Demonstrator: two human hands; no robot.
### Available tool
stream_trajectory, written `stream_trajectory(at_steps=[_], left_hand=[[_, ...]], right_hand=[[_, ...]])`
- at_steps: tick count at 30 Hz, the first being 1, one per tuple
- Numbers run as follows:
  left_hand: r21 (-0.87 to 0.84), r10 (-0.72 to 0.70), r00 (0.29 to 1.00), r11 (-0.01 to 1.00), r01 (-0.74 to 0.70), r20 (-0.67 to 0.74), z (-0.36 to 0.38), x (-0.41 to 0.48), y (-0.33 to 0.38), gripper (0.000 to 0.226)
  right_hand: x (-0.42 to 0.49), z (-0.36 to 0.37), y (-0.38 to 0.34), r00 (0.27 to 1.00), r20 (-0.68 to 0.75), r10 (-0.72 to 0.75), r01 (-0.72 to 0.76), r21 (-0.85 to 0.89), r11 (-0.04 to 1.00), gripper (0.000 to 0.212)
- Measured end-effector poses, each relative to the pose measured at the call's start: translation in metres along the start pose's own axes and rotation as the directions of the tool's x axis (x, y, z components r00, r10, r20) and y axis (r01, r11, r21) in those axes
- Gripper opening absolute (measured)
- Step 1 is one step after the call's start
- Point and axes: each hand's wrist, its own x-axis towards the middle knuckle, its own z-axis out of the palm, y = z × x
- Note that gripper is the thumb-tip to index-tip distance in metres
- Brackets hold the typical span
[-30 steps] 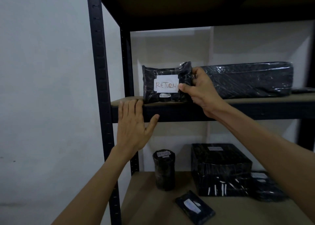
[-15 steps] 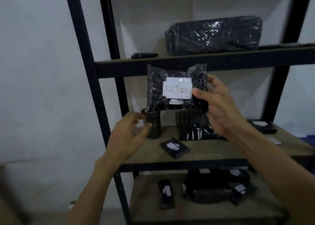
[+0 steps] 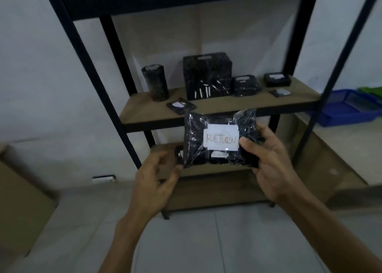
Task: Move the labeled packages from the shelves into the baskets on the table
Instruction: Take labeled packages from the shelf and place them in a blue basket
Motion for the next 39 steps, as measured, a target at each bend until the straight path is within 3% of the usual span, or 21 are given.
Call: stream_trajectory(at_steps=[10, 20, 31, 39], left_hand=[[-0.078, -0.035, 0.979, 0.996, 0.052, 0.200, 0.055, -0.101, 0.015, 0.030], [-0.037, 0.048, 0.941, 0.999, -0.038, 0.334, 0.168, -0.129, 0.097, 0.036], [0.043, -0.032, 0.893, 0.999, 0.015, 0.449, 0.368, -0.123, 0.200, 0.037], [0.049, -0.104, 0.851, 0.995, 0.092, 0.515, 0.496, -0.076, 0.215, 0.033]], right_hand=[[-0.117, -0.084, 0.021, 0.983, -0.181, 0.040, -0.061, -0.116, 0.991, 0.035], [-0.162, -0.231, -0.024, 0.929, -0.368, -0.026, -0.006, -0.086, 0.996, 0.047], [-0.135, -0.442, -0.101, 0.895, -0.445, -0.025, -0.006, -0.067, 0.998, 0.048], [-0.053, -0.552, -0.111, 0.896, -0.443, 0.015, -0.060, -0.087, 0.994, 0.047]])
